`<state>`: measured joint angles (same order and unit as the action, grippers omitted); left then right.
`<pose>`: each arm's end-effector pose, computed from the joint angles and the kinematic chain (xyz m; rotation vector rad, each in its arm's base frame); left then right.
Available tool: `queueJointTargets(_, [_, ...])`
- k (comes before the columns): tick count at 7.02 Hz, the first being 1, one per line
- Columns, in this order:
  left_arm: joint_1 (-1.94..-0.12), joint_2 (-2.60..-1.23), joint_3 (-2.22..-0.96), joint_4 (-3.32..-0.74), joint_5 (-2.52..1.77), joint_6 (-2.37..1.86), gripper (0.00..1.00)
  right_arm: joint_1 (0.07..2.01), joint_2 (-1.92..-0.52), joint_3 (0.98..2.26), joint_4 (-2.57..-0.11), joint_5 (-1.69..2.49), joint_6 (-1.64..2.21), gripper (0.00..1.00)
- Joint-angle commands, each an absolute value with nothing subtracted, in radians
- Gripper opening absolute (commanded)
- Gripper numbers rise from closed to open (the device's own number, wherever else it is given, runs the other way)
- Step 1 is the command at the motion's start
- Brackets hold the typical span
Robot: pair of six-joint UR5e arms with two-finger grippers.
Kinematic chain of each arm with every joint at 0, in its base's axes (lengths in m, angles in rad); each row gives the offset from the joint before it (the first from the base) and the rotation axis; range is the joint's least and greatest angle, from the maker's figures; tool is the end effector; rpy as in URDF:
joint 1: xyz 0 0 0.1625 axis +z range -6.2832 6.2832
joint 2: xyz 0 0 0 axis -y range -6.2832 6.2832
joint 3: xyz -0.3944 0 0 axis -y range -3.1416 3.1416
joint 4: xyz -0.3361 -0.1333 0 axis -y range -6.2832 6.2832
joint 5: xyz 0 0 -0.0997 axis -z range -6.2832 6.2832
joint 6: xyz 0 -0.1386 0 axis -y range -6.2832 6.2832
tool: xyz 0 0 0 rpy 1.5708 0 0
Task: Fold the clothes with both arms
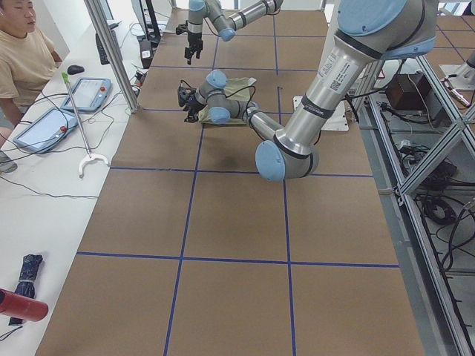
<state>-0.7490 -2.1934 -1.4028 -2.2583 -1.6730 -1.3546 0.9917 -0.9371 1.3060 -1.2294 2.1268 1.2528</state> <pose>0.4306 -0.5631 0.3019 0.4527 1.0615 -0.4146 -0.3324 -0.6183 0.3834 -0.0009 -0.8785 0.4330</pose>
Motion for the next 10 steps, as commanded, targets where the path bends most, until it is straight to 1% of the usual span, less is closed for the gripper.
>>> queueJointTargets(1, [-0.974, -2.026, -1.510, -2.252, -2.076, -0.973, 0.61, 1.093, -1.017, 1.316, -1.252, 2.157, 0.982, 1.00])
queueJointTargets(2, [-1.076, -1.882, -1.640, -2.238, -2.194, -0.862, 0.62, 1.144, -1.110, 1.353, -1.249, 2.224, 0.789, 1.00])
queueJointTargets(3, [-1.125, -1.744, -1.772, -2.193, -2.235, -0.794, 0.63, 1.231, -1.185, 1.376, -1.258, 2.305, 0.623, 1.00])
queueJointTargets(4, [-1.149, -1.664, -1.813, -2.137, -2.253, -0.632, 0.63, 1.283, -1.237, 1.385, -1.284, 2.322, 0.503, 1.00])
queueJointTargets(5, [-1.246, -1.588, -1.836, -2.064, -2.272, -0.435, 0.64, 1.331, -1.279, 1.425, -1.325, 2.332, 0.441, 1.00])
queueJointTargets(6, [-1.326, -1.565, -1.829, -1.966, -2.284, -0.261, 0.69, 1.359, -1.372, 1.518, -1.371, 2.332, 0.392, 1.00])
queueJointTargets(7, [-1.444, -1.571, -1.777, -1.882, -2.284, -0.088, 0.77, 1.386, -1.511, 1.608, -1.374, 2.329, 0.330, 1.00])
queueJointTargets(8, [-1.484, -1.572, -1.705, -1.872, -2.286, 0.036, 1.00, 1.391, -1.598, 1.650, -1.374, 2.329, 0.268, 1.00])
queueJointTargets(10, [-1.540, -1.571, -1.626, -1.859, -2.362, 0.040, 1.00, 1.411, -1.644, 1.657, -1.376, 2.313, 0.236, 1.00])
